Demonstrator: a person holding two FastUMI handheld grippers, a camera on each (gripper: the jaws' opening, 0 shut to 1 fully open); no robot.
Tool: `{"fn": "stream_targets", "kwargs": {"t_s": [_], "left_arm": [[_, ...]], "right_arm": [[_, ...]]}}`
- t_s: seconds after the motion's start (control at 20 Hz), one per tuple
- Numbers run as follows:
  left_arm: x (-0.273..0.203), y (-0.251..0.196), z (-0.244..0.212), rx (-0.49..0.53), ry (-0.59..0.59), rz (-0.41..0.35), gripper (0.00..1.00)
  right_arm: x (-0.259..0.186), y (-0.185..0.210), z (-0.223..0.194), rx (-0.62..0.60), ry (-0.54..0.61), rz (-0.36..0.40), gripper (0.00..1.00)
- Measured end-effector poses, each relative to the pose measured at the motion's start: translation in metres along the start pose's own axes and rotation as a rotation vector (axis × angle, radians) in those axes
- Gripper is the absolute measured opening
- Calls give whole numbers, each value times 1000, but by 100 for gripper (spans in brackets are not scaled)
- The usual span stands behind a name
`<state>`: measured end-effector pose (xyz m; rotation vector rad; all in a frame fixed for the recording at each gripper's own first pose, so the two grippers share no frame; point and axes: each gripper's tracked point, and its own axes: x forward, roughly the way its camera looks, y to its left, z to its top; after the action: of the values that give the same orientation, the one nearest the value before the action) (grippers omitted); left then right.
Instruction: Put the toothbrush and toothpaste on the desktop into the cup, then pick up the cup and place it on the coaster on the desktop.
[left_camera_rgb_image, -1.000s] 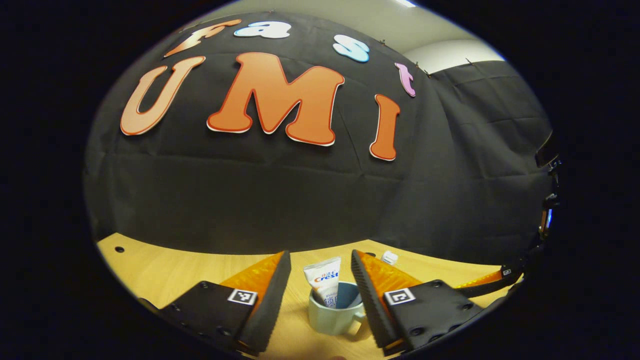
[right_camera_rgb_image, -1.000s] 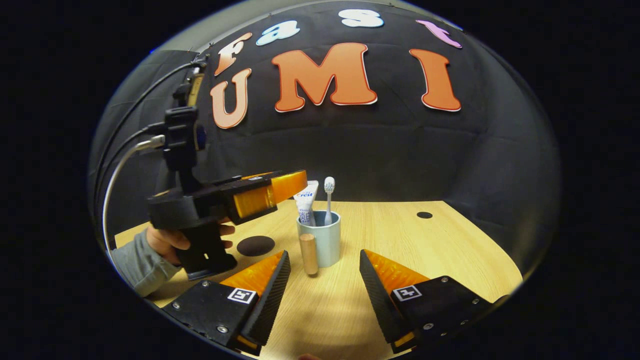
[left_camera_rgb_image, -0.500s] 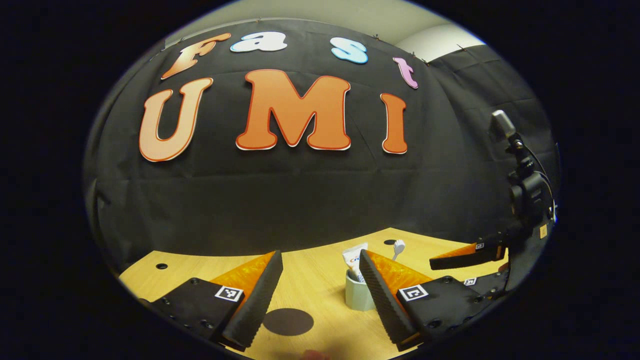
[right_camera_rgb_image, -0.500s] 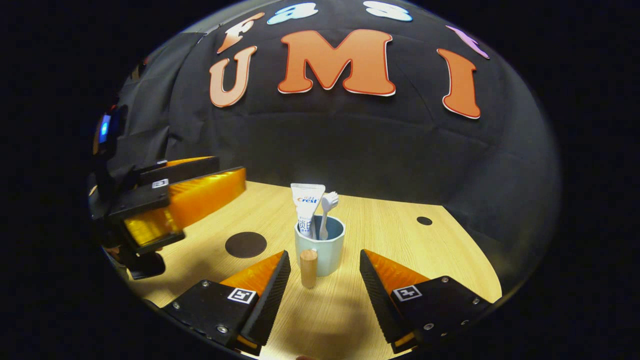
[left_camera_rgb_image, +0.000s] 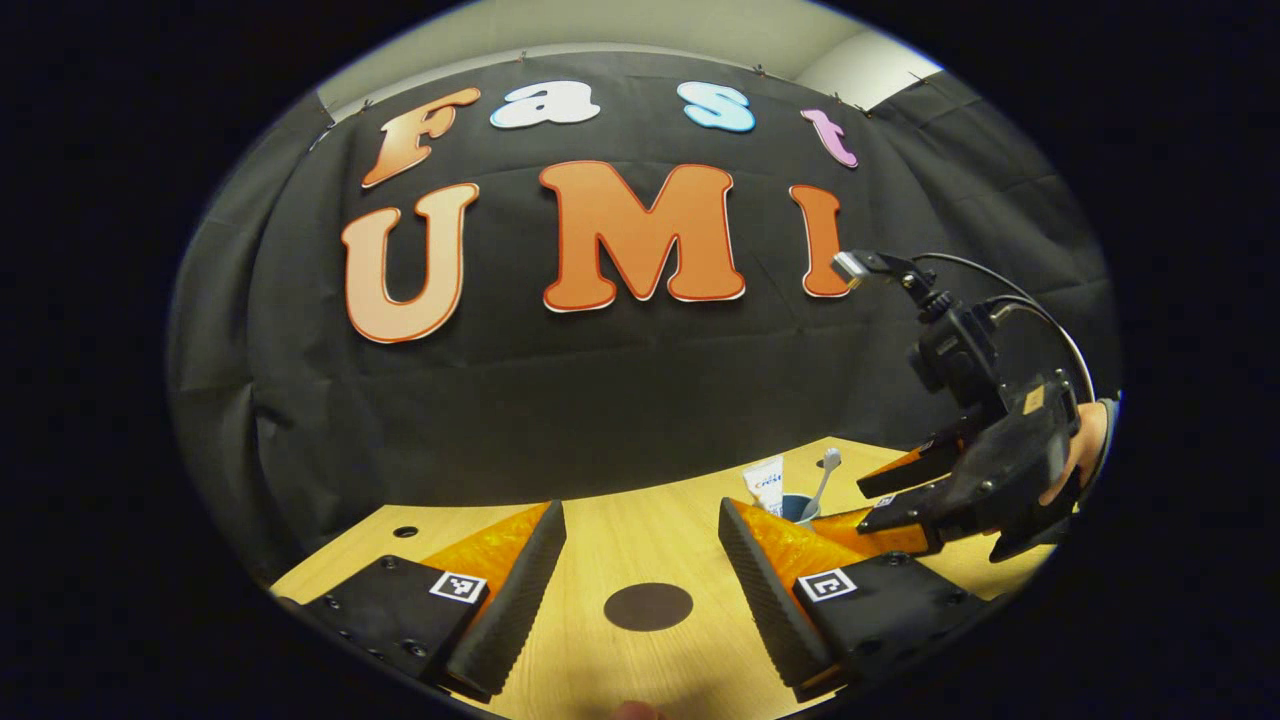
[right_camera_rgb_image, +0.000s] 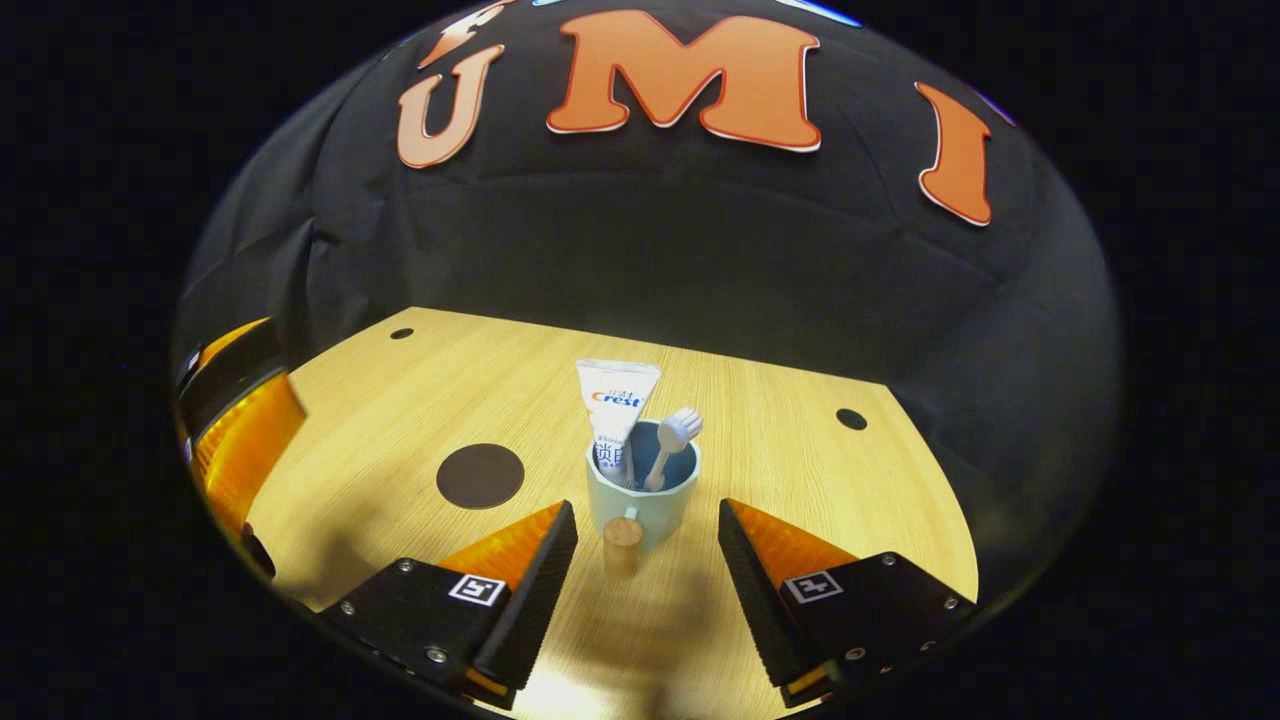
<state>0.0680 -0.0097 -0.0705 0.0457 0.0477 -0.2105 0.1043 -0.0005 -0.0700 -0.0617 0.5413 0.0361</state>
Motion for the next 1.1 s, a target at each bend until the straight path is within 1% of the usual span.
{"fn": "stream_targets", "kwargs": {"t_s": [0.05,0.2,0.25,0.3,0.4,0.5,0.6,0.7,0.75,0.8,0.85,0.9,1.0,1.05,1.1], "left_arm": [[-8,3,1,7,-9,7,99],[-23,17,5,20,-25,33,99],[-27,21,5,19,-25,37,96],[-31,25,2,16,-20,44,96],[-38,34,-3,13,-10,58,99],[-42,41,-8,8,-1,70,99],[-45,46,-13,3,11,78,97],[-47,50,-21,-3,27,87,99],[-49,53,-23,-7,32,91,98],[-49,52,-23,-10,34,95,97],[-50,53,-24,-14,37,98,97],[-50,53,-24,-19,37,98,99],[-50,55,-28,-20,46,102,99],[-50,57,-32,-15,55,108,97],[-50,58,-35,-13,62,109,97]], "right_arm": [[3,1,-2,1,32,5,86],[12,4,-8,5,133,17,86],[16,3,-10,8,163,16,86],[19,3,-12,9,194,13,86],[26,3,-19,37,257,15,86],[33,1,-24,73,312,8,86],[39,1,-26,102,351,8,82],[43,5,-32,101,401,29,74],[44,9,-34,108,416,34,69],[46,10,-34,109,429,37,65],[47,11,-36,102,441,29,60],[49,10,-40,91,446,17,51],[51,7,-45,47,445,0,46],[50,6,-49,38,460,-7,45],[50,10,-47,61,464,-5,29]]}}
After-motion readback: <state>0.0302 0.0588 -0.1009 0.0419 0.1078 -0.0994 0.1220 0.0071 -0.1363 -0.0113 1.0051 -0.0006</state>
